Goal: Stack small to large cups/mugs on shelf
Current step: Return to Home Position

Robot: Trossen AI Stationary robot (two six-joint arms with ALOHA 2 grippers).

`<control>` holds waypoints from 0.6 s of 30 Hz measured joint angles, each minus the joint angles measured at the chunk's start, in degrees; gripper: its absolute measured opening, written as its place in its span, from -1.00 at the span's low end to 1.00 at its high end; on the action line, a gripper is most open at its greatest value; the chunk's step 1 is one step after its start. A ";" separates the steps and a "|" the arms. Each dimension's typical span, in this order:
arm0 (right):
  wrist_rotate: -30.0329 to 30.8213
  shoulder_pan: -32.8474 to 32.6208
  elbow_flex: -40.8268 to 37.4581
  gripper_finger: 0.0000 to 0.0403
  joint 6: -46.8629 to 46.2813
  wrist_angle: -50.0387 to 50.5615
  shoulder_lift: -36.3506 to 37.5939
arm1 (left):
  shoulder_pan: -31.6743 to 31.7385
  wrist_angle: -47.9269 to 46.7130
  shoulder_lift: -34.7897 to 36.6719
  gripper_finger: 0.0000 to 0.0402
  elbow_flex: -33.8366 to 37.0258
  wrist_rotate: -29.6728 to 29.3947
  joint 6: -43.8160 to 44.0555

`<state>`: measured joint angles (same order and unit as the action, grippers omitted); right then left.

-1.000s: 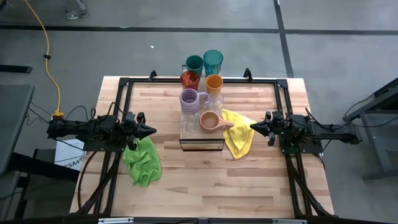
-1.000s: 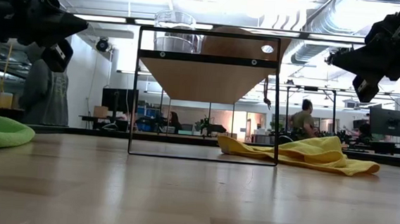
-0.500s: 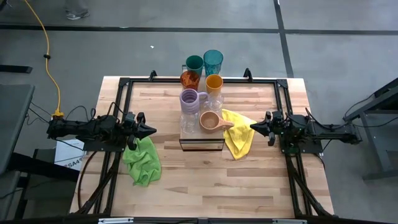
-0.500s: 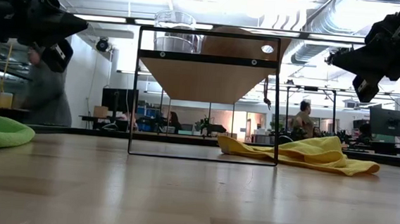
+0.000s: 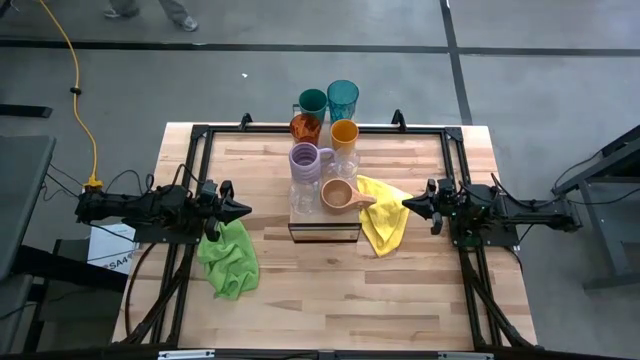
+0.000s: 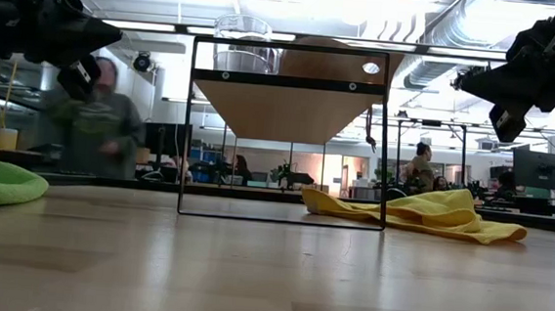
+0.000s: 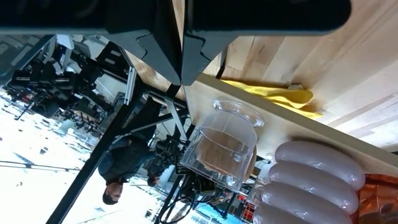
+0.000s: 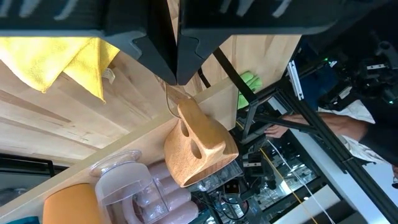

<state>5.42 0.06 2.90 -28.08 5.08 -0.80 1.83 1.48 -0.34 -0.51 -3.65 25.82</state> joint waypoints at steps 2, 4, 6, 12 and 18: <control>0.01 -0.01 0.00 -1.00 0.00 0.00 0.00 | 0.00 0.00 0.00 -1.00 0.00 -0.01 0.00; -0.01 0.01 0.00 -1.00 0.00 0.00 0.00 | 0.00 0.00 0.00 -1.00 0.00 0.00 0.00; 0.00 0.01 0.00 -1.00 0.01 0.00 0.00 | 0.00 0.00 0.00 -1.00 0.00 0.01 0.00; 0.01 0.00 0.00 -1.00 0.00 0.00 0.00 | 0.00 0.00 0.00 -1.00 0.00 0.01 0.00; -0.01 0.00 0.00 -1.00 0.00 0.00 0.00 | 0.02 0.00 0.00 -1.00 0.00 0.00 0.00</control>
<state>5.41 0.06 2.90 -28.08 5.08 -0.80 1.85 1.48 -0.34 -0.51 -3.65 25.82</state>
